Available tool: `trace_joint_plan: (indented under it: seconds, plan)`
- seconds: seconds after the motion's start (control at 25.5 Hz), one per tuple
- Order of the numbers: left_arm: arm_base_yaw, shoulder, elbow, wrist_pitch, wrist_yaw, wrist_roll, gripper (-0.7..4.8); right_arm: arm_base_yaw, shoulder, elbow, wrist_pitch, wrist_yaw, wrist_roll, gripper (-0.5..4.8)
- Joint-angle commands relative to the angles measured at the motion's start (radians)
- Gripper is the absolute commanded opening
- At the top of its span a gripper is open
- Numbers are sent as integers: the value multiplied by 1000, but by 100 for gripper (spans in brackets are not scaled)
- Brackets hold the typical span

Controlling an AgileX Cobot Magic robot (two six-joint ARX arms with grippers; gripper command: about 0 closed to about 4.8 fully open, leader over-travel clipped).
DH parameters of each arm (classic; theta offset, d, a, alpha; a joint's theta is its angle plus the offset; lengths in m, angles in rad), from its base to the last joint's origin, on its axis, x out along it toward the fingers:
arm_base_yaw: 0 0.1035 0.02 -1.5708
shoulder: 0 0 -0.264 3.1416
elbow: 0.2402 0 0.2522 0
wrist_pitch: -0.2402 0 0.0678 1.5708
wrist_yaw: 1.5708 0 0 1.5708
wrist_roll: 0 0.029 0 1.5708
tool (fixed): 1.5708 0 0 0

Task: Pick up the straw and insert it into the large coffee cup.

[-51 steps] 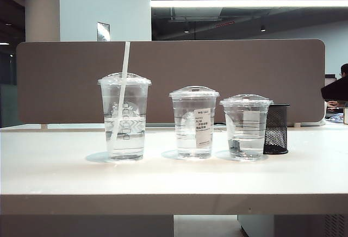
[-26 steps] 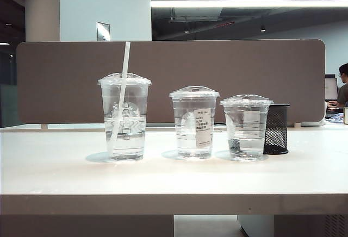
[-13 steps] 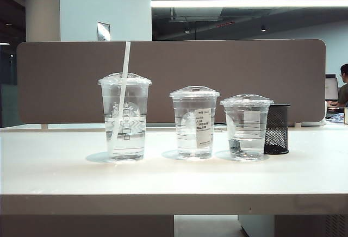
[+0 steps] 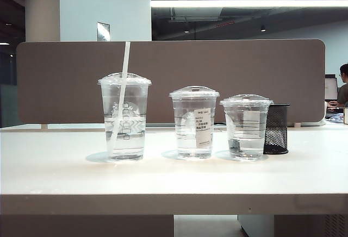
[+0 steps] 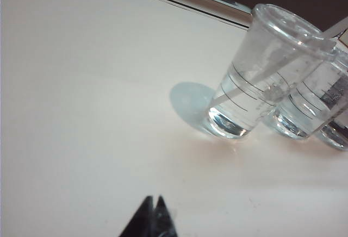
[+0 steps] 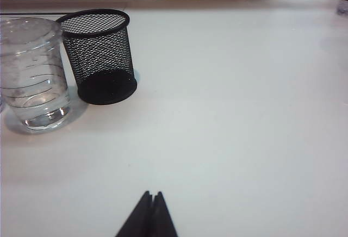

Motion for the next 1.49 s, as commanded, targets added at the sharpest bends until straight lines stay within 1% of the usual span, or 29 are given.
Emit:
trace_joint_plan:
  seconds: [0.04, 0.59, 0.67, 0.71, 0.75, 0.78, 0.82, 0.86, 1.06, 1.18, 1.33, 1.49]
  plan:
    - [0, 0, 5, 6, -2, 4, -4, 0, -1, 3, 0, 2, 4, 3]
    - [0, -13, 6, 0, -2, 4, -4, 0, -1, 3, 0, 2, 4, 3]
    - [1, -42, 6, -18, -10, 58, -4, 0, -1, 3, 0, 2, 4, 3]
    - [2, -82, 6, -52, -22, 107, -4, 0, -1, 3, 0, 2, 4, 3]
    - [1, -112, 6, -79, -21, 134, -4, 0, -1, 3, 0, 2, 4, 3]
    - [1, -137, 7, -72, -45, 172, -4, 0, -1, 3, 0, 2, 4, 3]
    - [1, -135, 7, -70, -51, 183, -4, 0, -1, 3, 0, 2, 4, 3]
    - [1, -134, 5, -85, -95, 192, -4, 0, -1, 3, 0, 2, 4, 3]
    - [1, -134, 5, -100, -227, 194, -4, 0, -1, 3, 0, 2, 4, 3]
    - [3, -134, 5, -103, -242, 209, -4, 0, -1, 3, 0, 2, 4, 3]
    - [25, -134, 5, -102, -242, 206, -4, 0, -1, 3, 0, 2, 4, 3]
    - [24, -134, 6, -102, -242, 206, -4, 0, -1, 3, 0, 2, 4, 3]
